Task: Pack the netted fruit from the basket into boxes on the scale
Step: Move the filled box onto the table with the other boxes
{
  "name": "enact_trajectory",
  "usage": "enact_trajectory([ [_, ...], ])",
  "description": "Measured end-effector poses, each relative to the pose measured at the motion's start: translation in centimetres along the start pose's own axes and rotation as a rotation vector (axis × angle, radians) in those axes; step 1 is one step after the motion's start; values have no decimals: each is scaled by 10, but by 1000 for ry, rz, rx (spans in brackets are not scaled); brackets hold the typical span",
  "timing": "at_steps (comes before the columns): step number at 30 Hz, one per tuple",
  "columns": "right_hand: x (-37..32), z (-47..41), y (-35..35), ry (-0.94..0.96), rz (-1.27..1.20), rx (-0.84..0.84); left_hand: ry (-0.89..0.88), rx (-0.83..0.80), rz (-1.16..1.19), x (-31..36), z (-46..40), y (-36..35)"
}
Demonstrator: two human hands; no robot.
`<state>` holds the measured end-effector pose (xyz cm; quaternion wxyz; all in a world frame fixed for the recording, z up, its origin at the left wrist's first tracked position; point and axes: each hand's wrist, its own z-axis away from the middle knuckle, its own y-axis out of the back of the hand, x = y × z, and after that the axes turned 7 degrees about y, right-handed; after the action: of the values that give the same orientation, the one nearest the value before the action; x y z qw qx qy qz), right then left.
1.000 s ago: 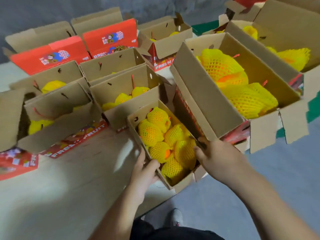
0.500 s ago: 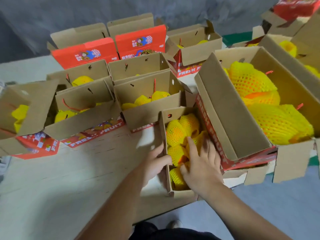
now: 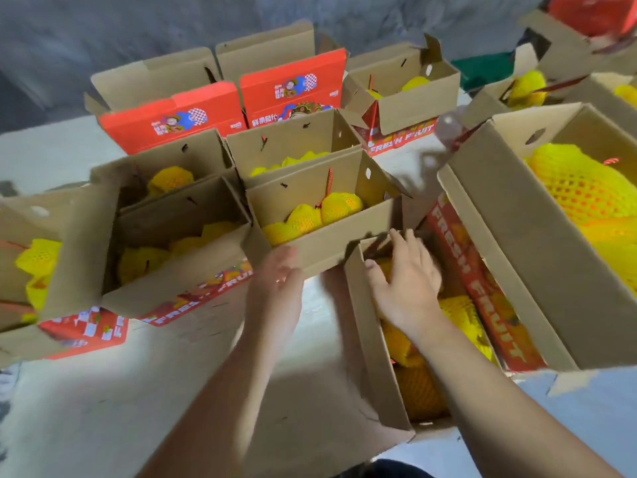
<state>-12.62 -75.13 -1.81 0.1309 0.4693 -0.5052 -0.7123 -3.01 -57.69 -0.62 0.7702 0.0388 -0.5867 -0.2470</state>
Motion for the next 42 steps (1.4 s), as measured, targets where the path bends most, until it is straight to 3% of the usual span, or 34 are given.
enact_trajectory([
  [3,-13,-32,-9,28,11,3,26,-34,55,17,-43,7],
  [8,-27,-114,-5,-5,-10,4,252,43,-230,25,-86,-4],
  [11,-26,-144,-12,-70,-14,-50,226,64,-239,14,-94,-12],
  [15,-23,-149,-32,-130,93,16,204,173,-3,-4,-88,-23],
  [17,-20,-154,-32,-167,38,22,175,206,119,-2,-87,-27],
  [20,-16,-164,-27,-257,-113,-22,185,218,115,-2,-87,-26],
  [26,9,-162,-17,-316,-344,198,272,218,86,-23,-51,-26],
  [33,-7,-136,4,-137,-416,408,409,158,11,-5,-51,3],
  [37,-21,-117,38,34,-378,551,313,173,58,12,-20,12],
  [42,-52,-112,70,68,-441,453,126,209,-6,44,21,53],
])
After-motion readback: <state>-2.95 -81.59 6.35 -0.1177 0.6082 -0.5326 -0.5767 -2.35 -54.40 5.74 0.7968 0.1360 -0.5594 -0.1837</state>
